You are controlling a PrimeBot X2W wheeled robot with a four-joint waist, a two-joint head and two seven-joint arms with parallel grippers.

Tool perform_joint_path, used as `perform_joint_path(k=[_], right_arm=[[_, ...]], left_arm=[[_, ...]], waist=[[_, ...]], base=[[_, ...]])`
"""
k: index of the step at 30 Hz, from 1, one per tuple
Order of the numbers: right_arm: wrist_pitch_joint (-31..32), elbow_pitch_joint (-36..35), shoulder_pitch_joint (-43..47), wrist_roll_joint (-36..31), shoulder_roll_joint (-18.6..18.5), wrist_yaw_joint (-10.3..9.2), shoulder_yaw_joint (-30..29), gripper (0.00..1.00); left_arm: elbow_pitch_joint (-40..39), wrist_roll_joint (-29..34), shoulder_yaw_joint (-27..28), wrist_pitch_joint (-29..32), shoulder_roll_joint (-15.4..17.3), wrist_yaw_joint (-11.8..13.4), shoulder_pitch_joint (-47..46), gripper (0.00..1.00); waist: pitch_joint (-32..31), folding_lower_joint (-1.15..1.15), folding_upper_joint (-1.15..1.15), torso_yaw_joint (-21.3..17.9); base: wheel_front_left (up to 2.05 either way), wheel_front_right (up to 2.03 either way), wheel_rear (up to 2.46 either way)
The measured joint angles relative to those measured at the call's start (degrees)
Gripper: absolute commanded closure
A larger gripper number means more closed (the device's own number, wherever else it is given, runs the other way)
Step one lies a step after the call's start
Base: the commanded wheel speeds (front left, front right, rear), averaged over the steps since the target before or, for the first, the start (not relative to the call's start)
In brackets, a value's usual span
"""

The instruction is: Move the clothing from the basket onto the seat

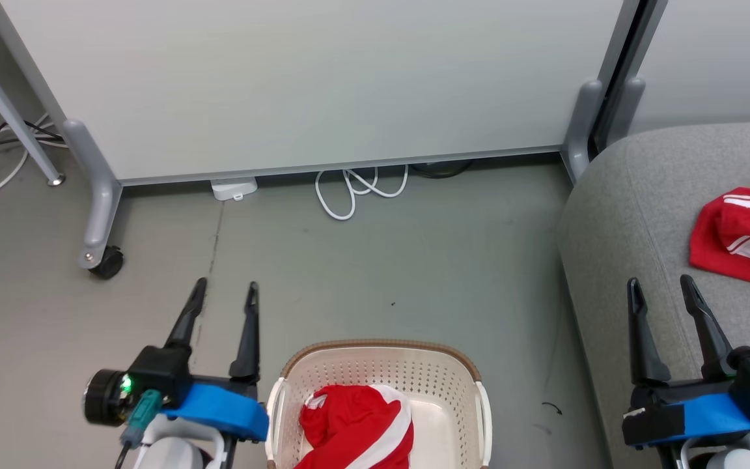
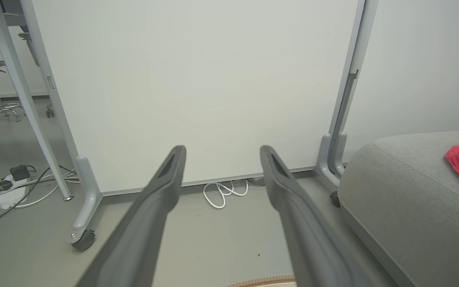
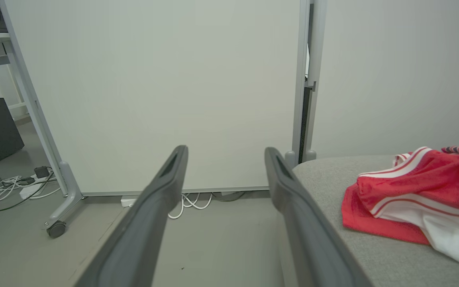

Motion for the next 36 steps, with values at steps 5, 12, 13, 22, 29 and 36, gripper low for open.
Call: perform_joint_path(k=[5,12,13,22,29,36], right_arm=[[0.0,-0.2,-0.9,-0.3,0.0,0.0,0.5,0.0],[0.0,-1.0,-3.3,-0.8,0.0,0.0,1.6,0.0],[0.0,-1.1,-3.9,-0.9,0.0,0.0,1.8,0.0],[0.0,-2.8,-11.0,-2.2,0.0,0.0,3.8,0.0],[0.0,-4.0,-15.6,-3.0,0.0,0.0,5.0,0.0],[0.0,-5.8,-19.5,-3.5,0.0,0.0,5.6,0.0]], left_arm=[[3.7,0.2,-4.1,0.0,1.0,-0.1,-3.8,0.0],[10.5,-1.7,-14.0,0.0,3.7,-0.3,-11.2,0.0],[11.5,-2.1,-15.4,0.0,4.1,-0.3,-12.4,0.0],[21.3,-4.8,-27.8,0.0,5.9,-0.3,-23.0,0.0],[29.4,-8.6,-39.0,0.0,6.1,-0.3,-30.0,0.0],[39.6,-11.9,-49.5,0.4,5.8,-0.3,-37.3,0.0]], waist=[[1.1,0.0,0.0,-0.5],[4.2,0.0,0.0,-1.7],[4.9,0.0,0.0,-1.9],[13.2,0.01,0.0,-4.1],[20.5,0.01,0.0,-5.6],[28.4,0.01,0.0,-7.2]], base=[[0.0,0.0,0.0],[0.0,0.0,0.0],[0.0,0.0,0.0],[0.0,0.0,0.0],[0.0,0.0,0.0],[0.0,0.0,0.0]])
